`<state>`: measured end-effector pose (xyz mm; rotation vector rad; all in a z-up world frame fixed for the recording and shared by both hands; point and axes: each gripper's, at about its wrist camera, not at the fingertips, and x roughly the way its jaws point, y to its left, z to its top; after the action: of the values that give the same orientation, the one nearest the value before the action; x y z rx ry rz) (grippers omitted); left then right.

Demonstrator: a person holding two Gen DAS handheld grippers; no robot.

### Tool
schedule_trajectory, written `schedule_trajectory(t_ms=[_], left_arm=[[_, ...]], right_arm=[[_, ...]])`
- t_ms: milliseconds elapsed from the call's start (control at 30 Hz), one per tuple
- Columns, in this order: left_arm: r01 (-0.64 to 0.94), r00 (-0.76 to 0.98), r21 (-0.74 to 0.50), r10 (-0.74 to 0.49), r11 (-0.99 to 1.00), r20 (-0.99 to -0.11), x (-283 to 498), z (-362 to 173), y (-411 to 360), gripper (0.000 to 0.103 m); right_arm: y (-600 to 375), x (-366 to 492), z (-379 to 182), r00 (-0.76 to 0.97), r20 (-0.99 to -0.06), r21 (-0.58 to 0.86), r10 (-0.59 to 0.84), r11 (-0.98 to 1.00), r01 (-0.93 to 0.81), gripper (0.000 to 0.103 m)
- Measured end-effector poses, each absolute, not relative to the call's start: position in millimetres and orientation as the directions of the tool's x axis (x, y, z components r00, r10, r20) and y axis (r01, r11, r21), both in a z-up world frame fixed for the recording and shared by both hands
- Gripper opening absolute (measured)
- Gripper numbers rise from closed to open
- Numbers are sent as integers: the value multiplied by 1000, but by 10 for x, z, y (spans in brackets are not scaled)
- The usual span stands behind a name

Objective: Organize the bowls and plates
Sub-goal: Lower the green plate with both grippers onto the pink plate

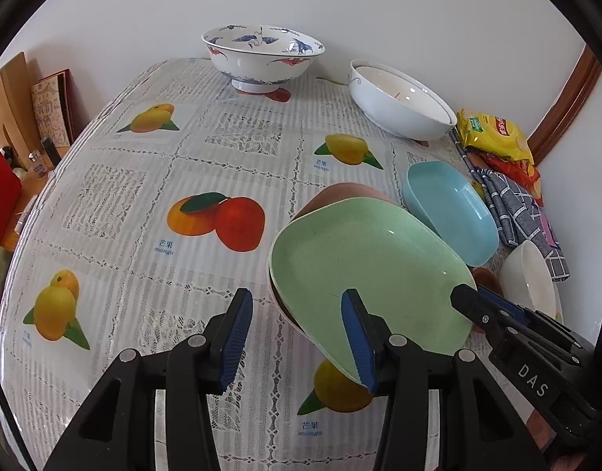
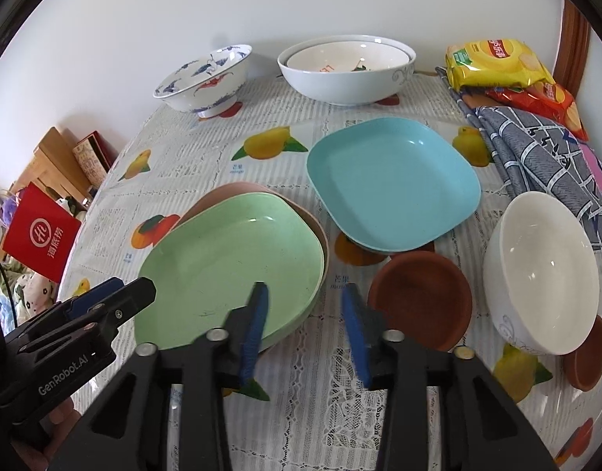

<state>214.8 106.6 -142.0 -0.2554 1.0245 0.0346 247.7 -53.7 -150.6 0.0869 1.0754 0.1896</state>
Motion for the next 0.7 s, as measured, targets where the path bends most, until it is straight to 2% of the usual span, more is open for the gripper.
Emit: schedule_trajectory(t_ms=[200,367,433,567,700], left_arm=[[-156,517,-190,-84,969,-852,2200,-1453,1099,45],[-157,520,-186,-79,970,-851,2238,-1433,1121,45],[-153,520,-183,-78,971,-851,2248,-1426,1111,45],[-144,523,-179,-78,973,-849,2266,-1386,1059,45],[-123,534,-173,-82,977,-841,2291,-1302,964,45]], right_arm=[[-518,2569,-1587,471,-863,152,182,983,-101,11],[-491,2677,-1631,472,-869,119,151,988,-98,11],[-497,2692,-1623,471,-870,112,146,989,-100,13],[-557,2666,-1513,501,-852,117,152,988,-102,36],[-674,2650,-1369,533,-836,96,130,991,-93,38]])
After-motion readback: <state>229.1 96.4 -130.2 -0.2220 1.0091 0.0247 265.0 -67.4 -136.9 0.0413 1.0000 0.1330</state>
